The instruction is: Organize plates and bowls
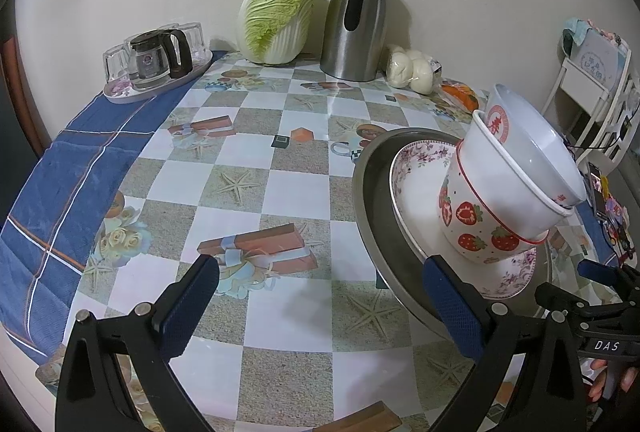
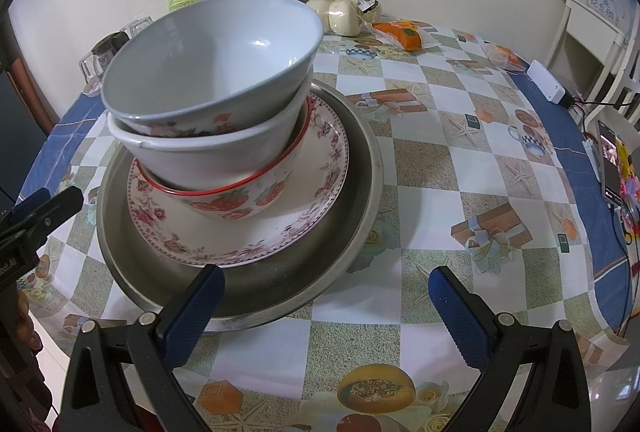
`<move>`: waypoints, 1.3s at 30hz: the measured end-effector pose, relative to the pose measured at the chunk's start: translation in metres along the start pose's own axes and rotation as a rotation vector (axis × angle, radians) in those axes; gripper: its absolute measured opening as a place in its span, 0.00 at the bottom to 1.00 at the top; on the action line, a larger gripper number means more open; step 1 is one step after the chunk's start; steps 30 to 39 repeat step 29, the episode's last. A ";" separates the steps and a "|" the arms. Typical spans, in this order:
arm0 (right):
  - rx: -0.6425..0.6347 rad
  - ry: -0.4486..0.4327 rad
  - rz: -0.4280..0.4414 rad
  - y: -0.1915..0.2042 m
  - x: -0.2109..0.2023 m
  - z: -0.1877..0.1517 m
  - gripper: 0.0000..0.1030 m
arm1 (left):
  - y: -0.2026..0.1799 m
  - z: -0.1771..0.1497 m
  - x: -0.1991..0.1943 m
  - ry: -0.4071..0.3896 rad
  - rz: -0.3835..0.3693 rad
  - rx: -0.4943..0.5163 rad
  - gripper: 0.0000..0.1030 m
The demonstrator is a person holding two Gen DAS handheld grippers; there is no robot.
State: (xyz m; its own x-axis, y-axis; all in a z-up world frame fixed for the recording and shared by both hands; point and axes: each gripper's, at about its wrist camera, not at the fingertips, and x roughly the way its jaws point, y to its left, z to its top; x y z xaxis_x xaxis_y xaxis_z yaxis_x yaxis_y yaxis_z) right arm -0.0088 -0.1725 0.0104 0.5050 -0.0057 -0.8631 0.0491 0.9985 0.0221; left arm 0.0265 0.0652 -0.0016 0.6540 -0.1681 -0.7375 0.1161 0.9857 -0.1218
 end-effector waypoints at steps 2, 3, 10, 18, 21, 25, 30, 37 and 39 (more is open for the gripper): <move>0.000 0.000 0.000 0.000 0.000 -0.001 1.00 | 0.000 0.000 0.000 0.000 0.001 0.000 0.98; 0.000 0.000 0.000 0.000 0.000 0.000 1.00 | 0.000 0.000 0.000 0.000 0.001 0.000 0.98; 0.000 0.000 -0.001 0.000 0.000 0.000 1.00 | 0.000 0.000 0.000 -0.001 0.001 0.002 0.98; -0.001 0.001 -0.001 0.000 0.000 0.000 1.00 | 0.001 0.000 -0.001 -0.002 0.003 -0.003 0.99; 0.000 0.001 -0.001 0.000 0.000 0.000 1.00 | 0.001 -0.001 -0.001 -0.004 0.003 -0.008 0.98; -0.002 0.001 -0.001 0.000 0.001 0.000 1.00 | 0.001 -0.002 -0.004 -0.016 -0.017 -0.005 0.98; -0.002 0.003 -0.001 0.000 0.001 -0.001 1.00 | 0.001 -0.002 -0.003 -0.018 -0.010 -0.007 0.99; -0.002 0.003 -0.001 0.000 0.001 -0.001 1.00 | 0.001 -0.002 -0.003 -0.018 -0.010 -0.007 0.99; -0.002 0.003 -0.001 0.000 0.001 -0.001 1.00 | 0.001 -0.002 -0.003 -0.018 -0.010 -0.007 0.99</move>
